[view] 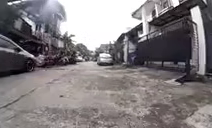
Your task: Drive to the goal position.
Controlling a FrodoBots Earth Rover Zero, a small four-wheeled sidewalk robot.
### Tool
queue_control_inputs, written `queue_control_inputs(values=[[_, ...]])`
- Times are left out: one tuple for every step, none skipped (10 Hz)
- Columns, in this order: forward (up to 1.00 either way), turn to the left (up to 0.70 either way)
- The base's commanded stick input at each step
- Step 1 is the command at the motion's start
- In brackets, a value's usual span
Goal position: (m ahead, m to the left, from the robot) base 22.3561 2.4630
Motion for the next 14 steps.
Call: queue_control_inputs(values=[[1.00, 0.00], [1.00, 0.00], [1.00, 0.00], [1.00, 0.00], [1.00, 0.00], [1.00, 0.00], [1.00, 0.00], [1.00, 0.00], [1.00, 0.00], [1.00, 0.00], [1.00, 0.00], [1.00, 0.00], [1.00, 0.00], [1.00, 0.00]])
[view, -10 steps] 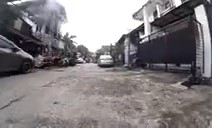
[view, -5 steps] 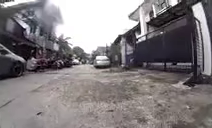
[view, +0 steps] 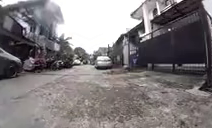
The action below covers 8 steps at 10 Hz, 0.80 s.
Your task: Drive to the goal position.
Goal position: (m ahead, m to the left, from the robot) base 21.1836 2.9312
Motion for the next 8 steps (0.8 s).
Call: queue_control_inputs(values=[[1.00, 0.00], [1.00, 0.08], [1.00, 0.21], [1.00, 0.27], [1.00, 0.27], [1.00, 0.27], [1.00, 0.27], [1.00, 0.27]])
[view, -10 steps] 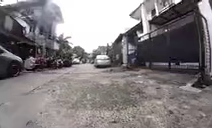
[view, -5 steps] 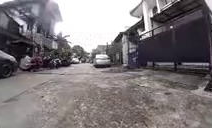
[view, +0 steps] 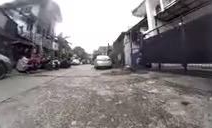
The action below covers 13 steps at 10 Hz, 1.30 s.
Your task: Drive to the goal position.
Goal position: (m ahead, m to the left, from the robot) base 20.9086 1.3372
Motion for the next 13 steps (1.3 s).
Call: queue_control_inputs(values=[[1.00, 0.27], [1.00, 0.12], [1.00, 0.00], [1.00, 0.00], [1.00, 0.00], [1.00, 0.00], [1.00, 0.00], [1.00, 0.16], [1.00, 0.27], [1.00, 0.07], [1.00, 0.00], [1.00, 0.00], [1.00, 0.00]])
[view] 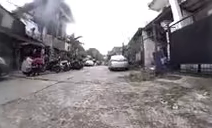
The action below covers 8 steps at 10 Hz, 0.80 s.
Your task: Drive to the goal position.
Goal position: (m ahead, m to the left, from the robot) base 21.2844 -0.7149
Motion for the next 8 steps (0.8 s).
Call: queue_control_inputs(values=[[1.00, 0.00], [1.00, 0.17], [1.00, 0.27], [1.00, 0.27], [1.00, 0.27], [1.00, 0.07], [1.00, 0.00], [1.00, 0.00]])
